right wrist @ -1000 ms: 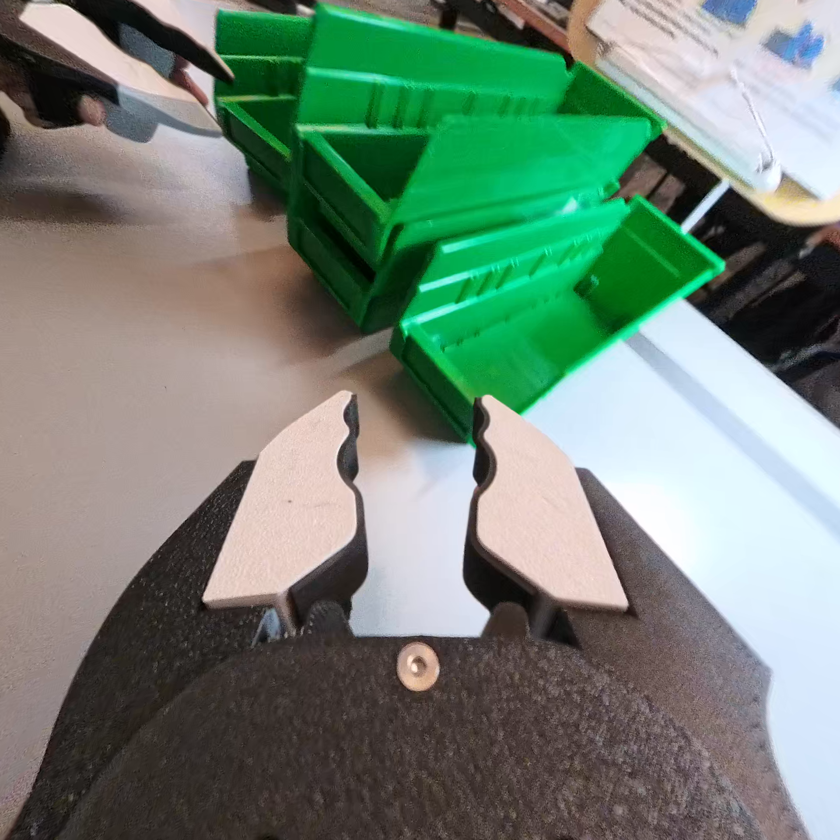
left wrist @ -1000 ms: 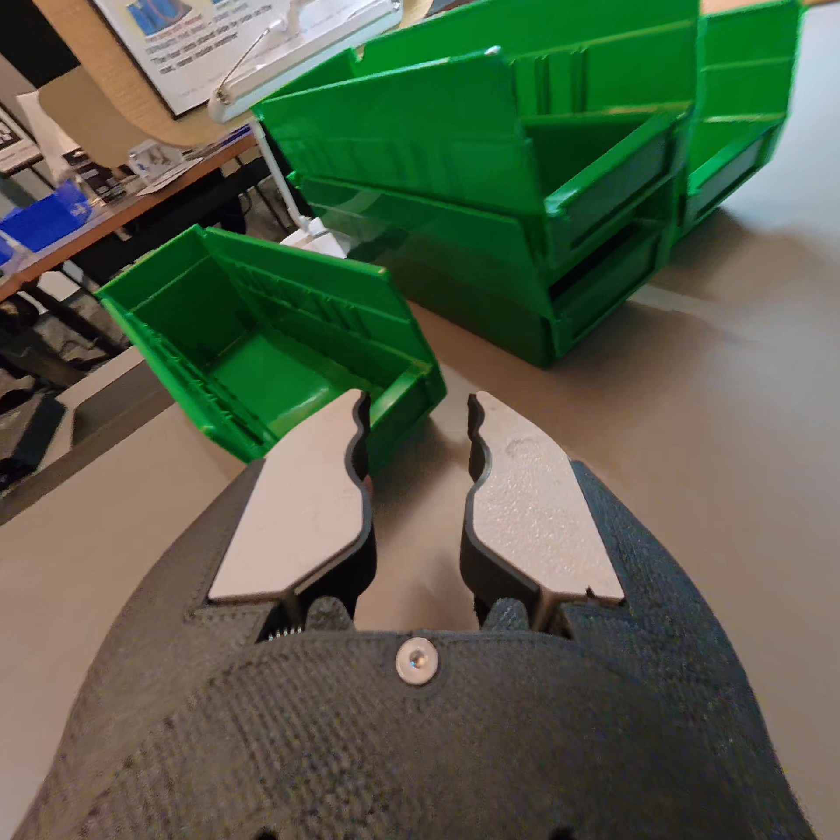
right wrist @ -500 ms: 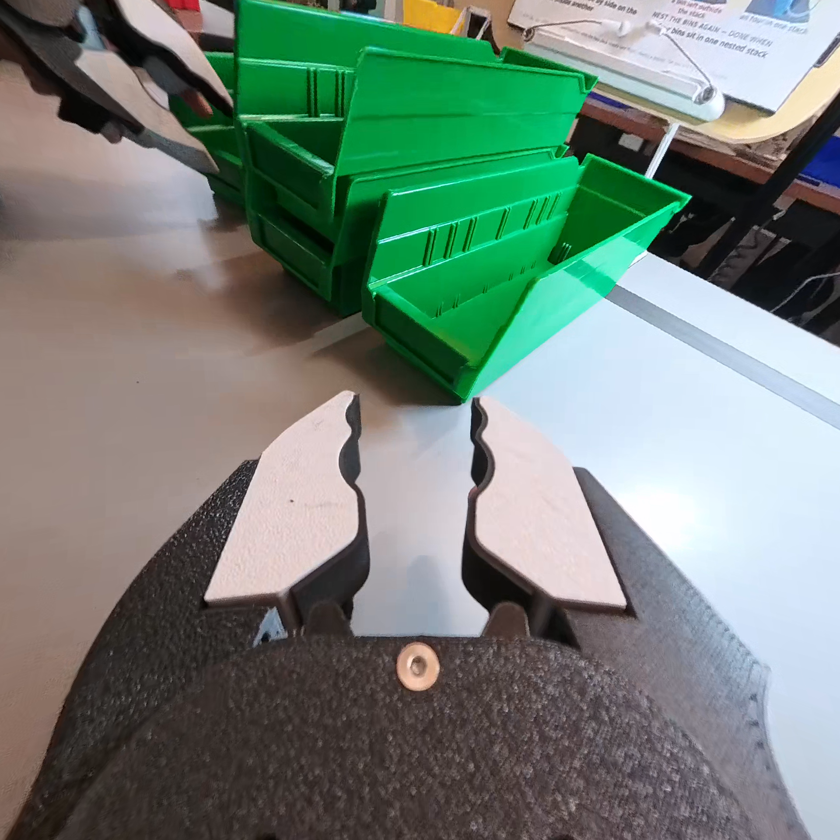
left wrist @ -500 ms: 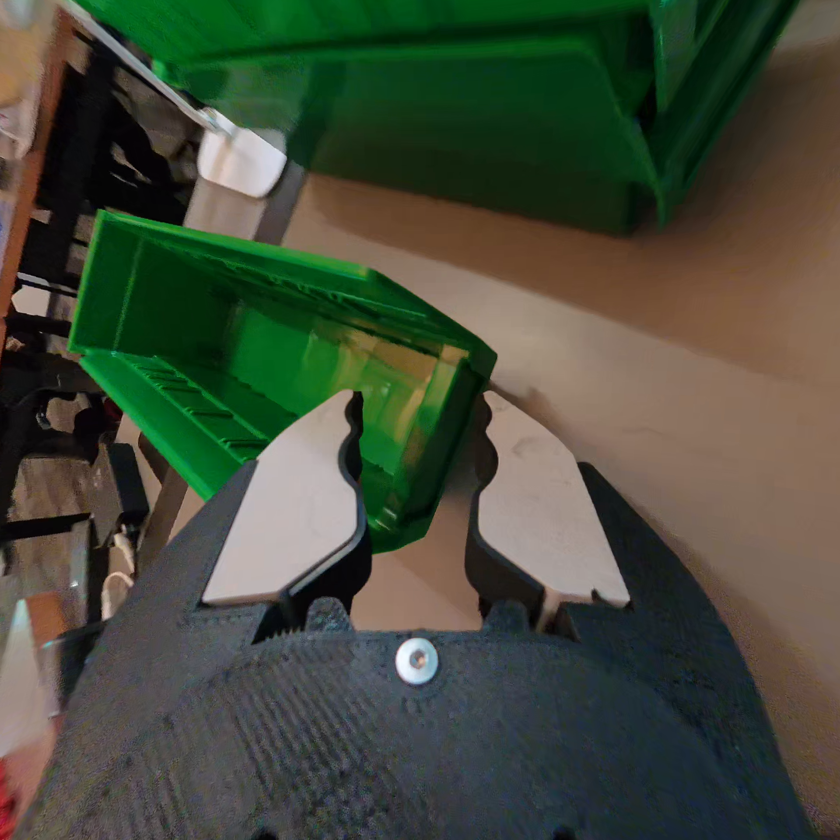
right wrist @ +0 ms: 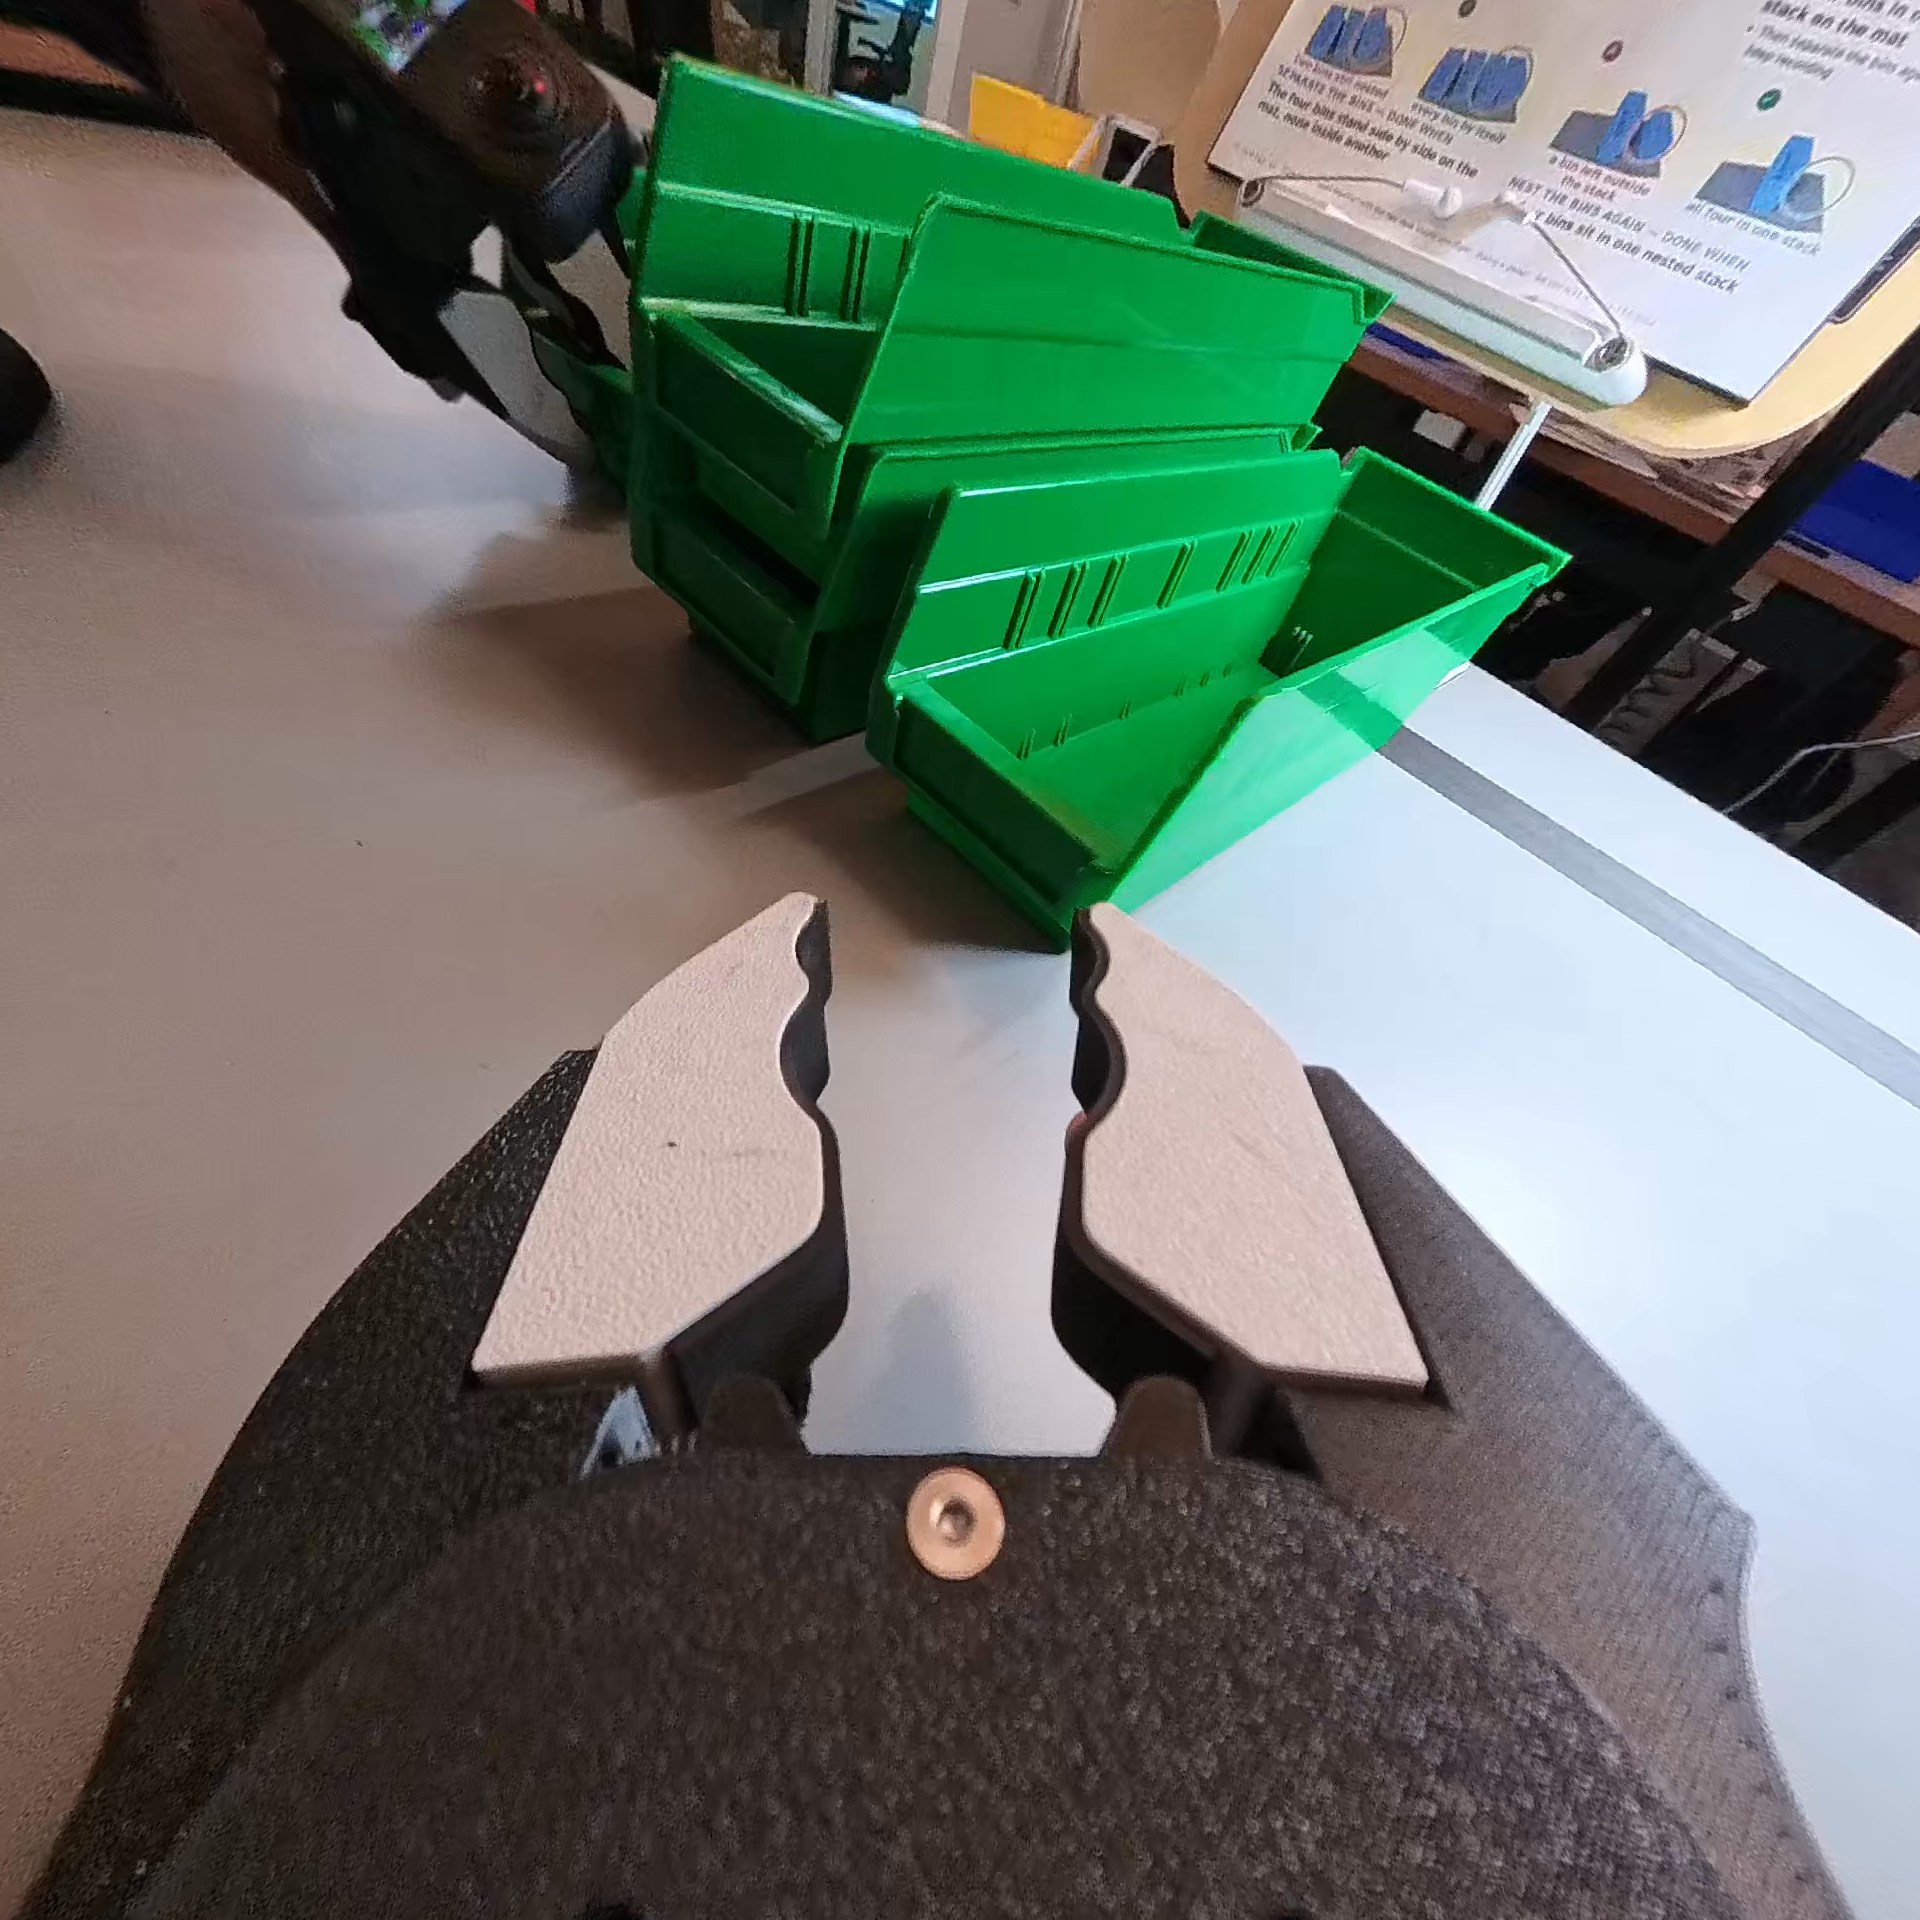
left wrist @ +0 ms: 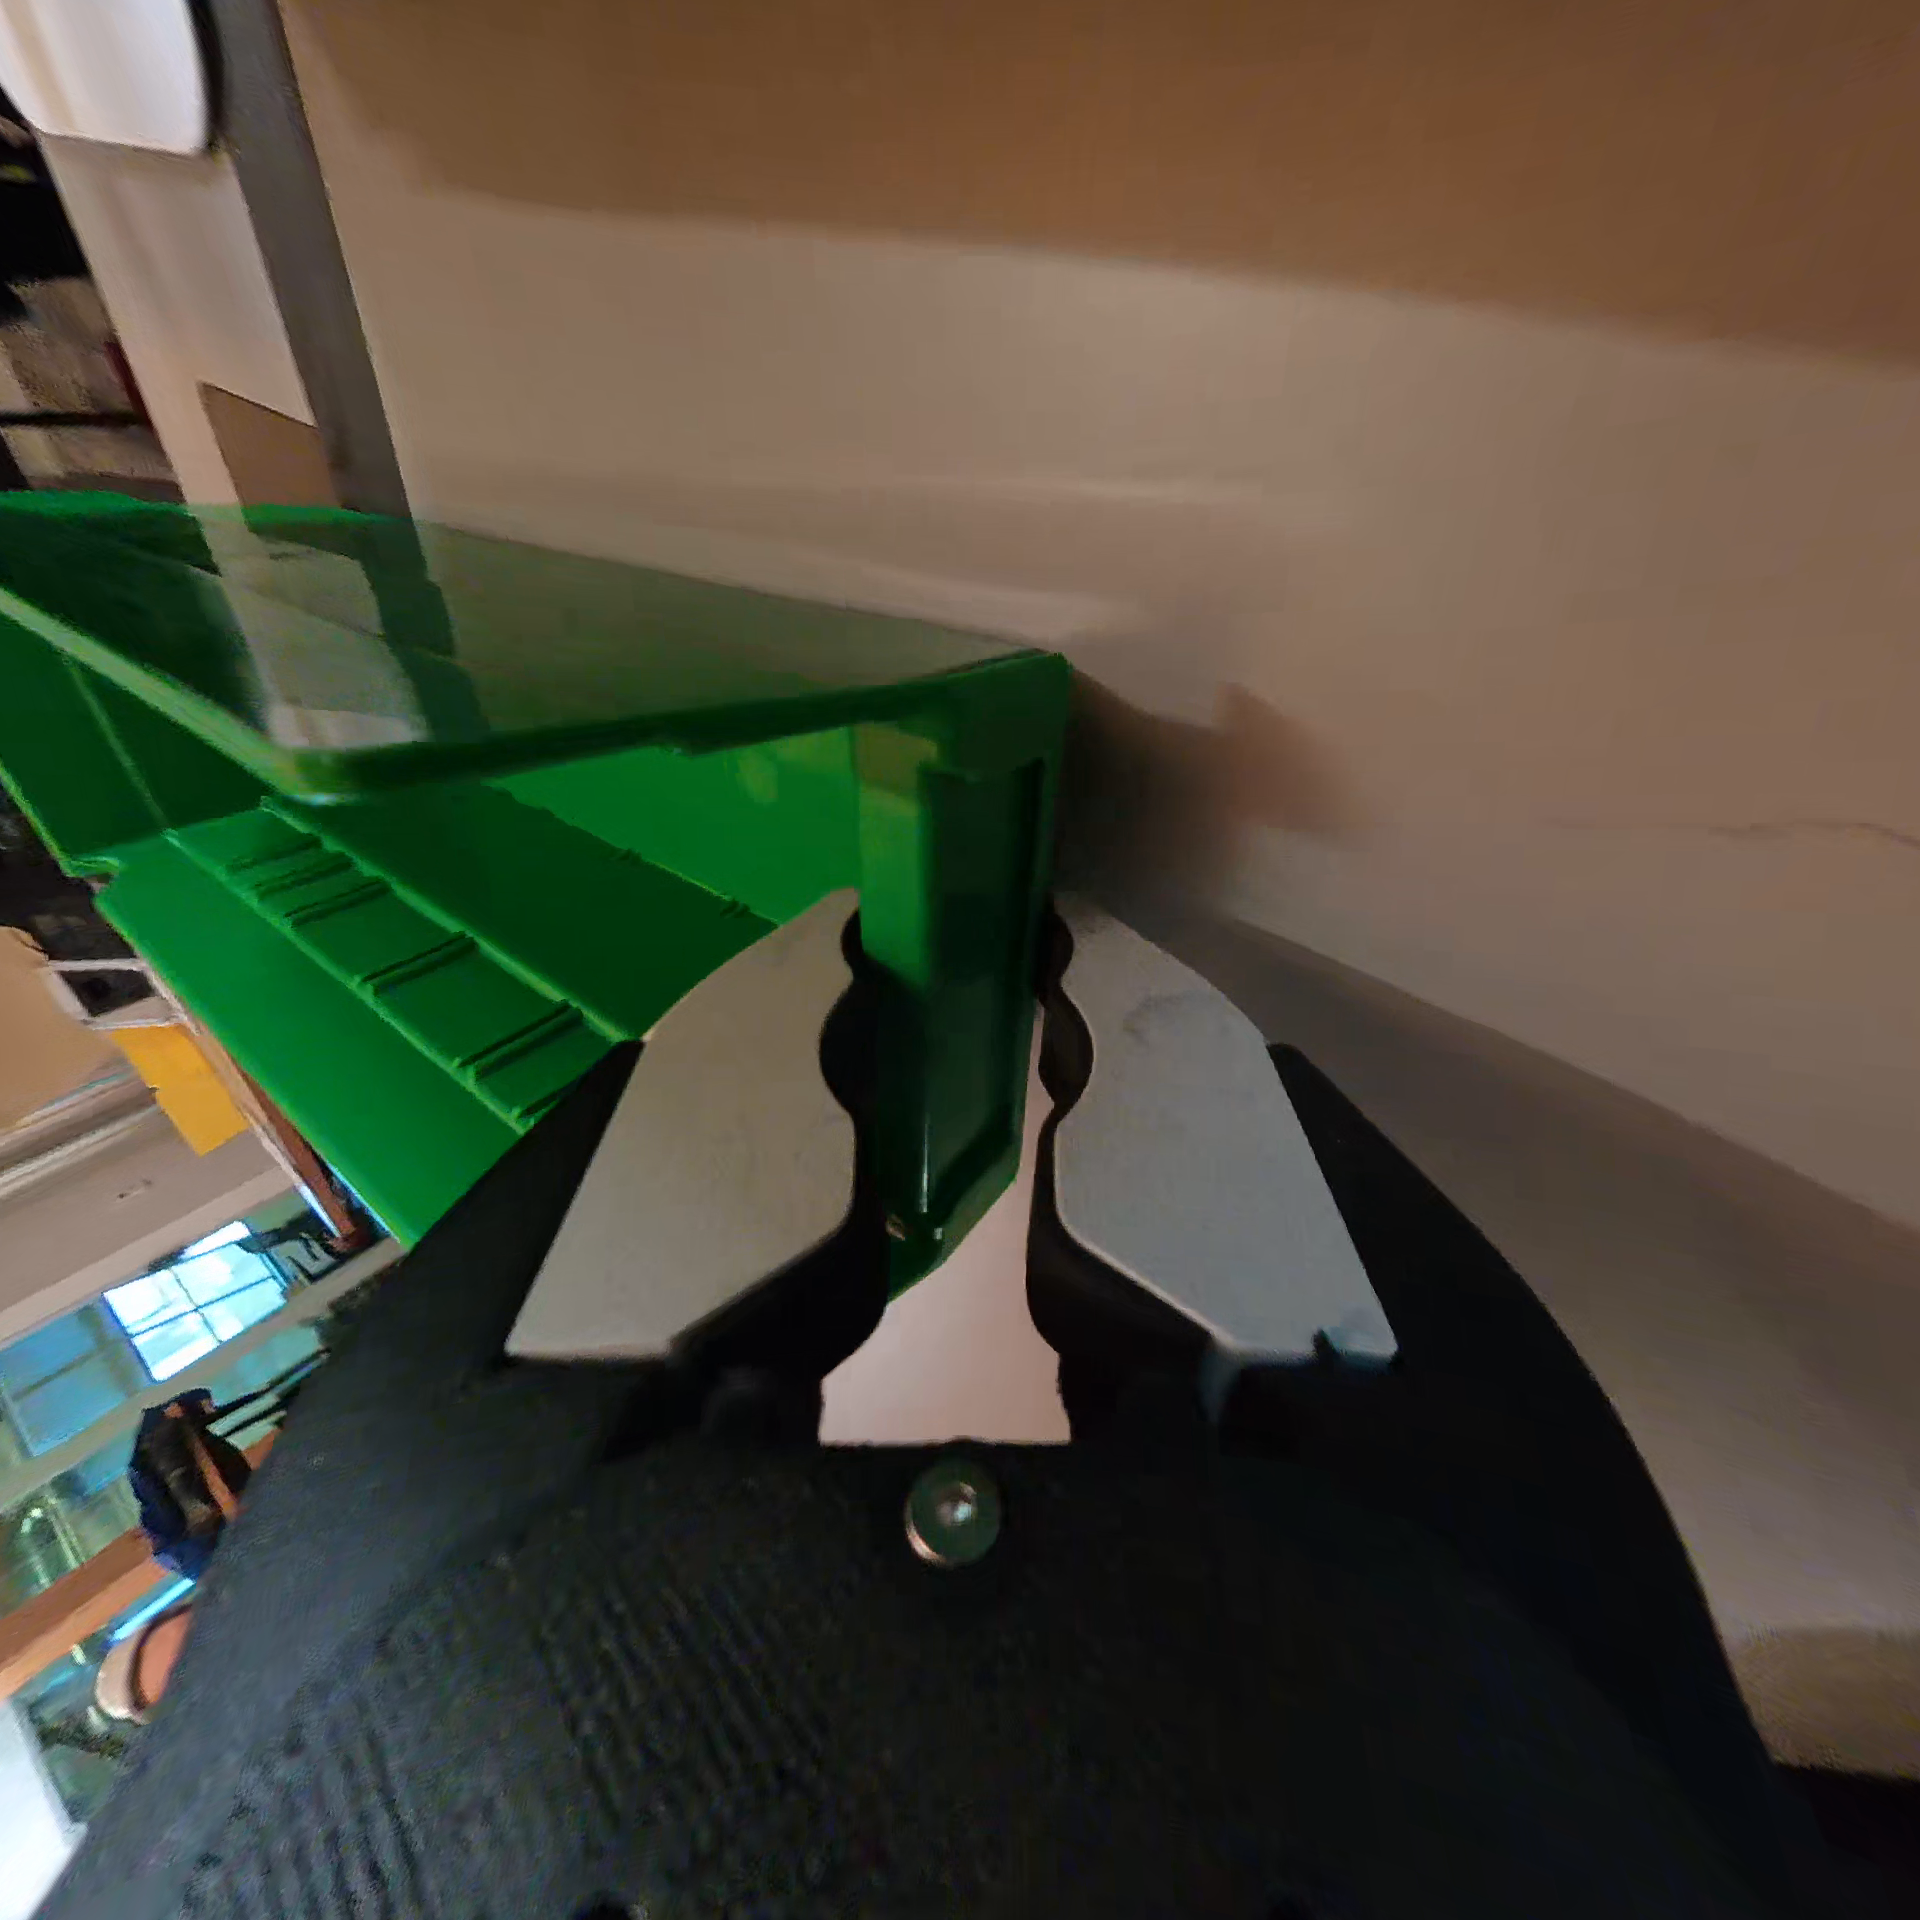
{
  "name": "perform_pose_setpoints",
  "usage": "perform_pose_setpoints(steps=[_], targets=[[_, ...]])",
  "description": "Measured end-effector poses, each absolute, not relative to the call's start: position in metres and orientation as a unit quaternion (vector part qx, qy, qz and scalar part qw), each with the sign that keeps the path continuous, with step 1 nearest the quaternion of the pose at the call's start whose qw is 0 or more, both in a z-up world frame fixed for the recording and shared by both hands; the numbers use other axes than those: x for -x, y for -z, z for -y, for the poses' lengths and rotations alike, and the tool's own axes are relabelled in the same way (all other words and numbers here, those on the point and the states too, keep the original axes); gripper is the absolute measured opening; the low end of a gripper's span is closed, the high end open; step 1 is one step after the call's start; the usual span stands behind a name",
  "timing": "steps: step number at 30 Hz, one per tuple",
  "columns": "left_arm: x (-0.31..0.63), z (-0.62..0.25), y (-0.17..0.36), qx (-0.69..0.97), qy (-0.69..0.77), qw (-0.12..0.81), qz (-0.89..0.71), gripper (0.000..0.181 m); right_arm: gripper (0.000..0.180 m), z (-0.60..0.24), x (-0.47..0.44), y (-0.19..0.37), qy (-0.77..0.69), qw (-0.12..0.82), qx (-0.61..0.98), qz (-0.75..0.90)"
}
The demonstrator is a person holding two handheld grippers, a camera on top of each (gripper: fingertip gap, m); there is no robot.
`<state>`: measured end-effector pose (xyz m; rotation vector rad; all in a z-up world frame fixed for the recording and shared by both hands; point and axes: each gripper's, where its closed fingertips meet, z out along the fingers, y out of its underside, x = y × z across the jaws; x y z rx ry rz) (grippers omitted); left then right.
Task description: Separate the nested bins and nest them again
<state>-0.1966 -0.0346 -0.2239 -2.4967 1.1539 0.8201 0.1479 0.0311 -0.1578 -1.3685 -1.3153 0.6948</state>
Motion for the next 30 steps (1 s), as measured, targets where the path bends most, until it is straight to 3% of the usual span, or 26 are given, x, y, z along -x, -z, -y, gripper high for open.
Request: perform_pose_setpoints(steps=[7, 19, 30], targets=[[0.185, 0.056, 0.188, 0.858, -0.273, 0.197, -0.387, 0.03, 0.048, -0.027, -0.15, 0.146, -0.323, 0.536, 0.57, 0.533], [0.118, 0.041, 0.03, 0.801, -0.324, 0.276, -0.421, 0.029, 0.055, -0.032, -0.153, 0.138, -0.325, 0.549, 0.575, 0.512], [0.043, -0.01, 0.048, 0.81, -0.294, 0.221, -0.457, 0.03, 0.054, -0.031, -0.16, 0.131, -0.311, 0.572, 0.562, 0.51]])
